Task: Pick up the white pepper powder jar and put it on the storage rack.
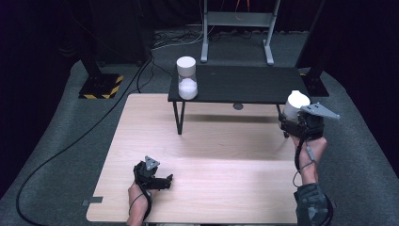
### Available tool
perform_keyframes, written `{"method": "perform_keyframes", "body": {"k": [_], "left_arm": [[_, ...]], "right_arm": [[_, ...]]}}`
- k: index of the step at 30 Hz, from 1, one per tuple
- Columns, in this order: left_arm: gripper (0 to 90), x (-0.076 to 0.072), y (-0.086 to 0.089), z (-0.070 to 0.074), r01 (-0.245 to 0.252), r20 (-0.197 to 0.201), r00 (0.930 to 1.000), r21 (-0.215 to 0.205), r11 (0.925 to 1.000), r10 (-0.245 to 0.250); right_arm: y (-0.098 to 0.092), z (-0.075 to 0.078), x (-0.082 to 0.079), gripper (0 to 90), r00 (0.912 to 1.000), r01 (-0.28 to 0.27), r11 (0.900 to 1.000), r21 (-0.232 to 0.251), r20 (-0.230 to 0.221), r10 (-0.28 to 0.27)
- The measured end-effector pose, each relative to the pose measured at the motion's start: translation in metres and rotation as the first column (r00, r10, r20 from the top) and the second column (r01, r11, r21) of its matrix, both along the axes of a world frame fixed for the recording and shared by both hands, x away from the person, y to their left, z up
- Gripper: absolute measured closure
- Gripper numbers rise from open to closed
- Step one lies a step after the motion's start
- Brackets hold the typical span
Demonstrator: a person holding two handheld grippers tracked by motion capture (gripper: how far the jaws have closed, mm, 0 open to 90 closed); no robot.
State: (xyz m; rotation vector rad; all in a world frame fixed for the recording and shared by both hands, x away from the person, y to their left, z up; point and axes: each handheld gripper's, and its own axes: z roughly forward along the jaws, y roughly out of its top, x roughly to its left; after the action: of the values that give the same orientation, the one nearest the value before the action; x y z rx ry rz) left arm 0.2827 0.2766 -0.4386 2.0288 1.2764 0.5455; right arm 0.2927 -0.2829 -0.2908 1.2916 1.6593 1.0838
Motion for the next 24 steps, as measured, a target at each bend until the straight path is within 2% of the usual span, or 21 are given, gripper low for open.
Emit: {"method": "perform_keyframes", "body": {"k": [13,24], "left_arm": [[0.3,0.0,0.0,0.0,0.0,0.0,1.0,0.0,1.0,0.0],[0.3,0.0,0.0,0.0,0.0,0.0,1.0,0.0,1.0,0.0]], "right_arm": [[-0.002,0.016,0.01,30.3,0.9999,0.005,1.0,0.008,0.015,-0.005],[-0.003,0.023,0.023,30.3,1.0,0.007,1.0,0.018,0.004,-0.007]]}}
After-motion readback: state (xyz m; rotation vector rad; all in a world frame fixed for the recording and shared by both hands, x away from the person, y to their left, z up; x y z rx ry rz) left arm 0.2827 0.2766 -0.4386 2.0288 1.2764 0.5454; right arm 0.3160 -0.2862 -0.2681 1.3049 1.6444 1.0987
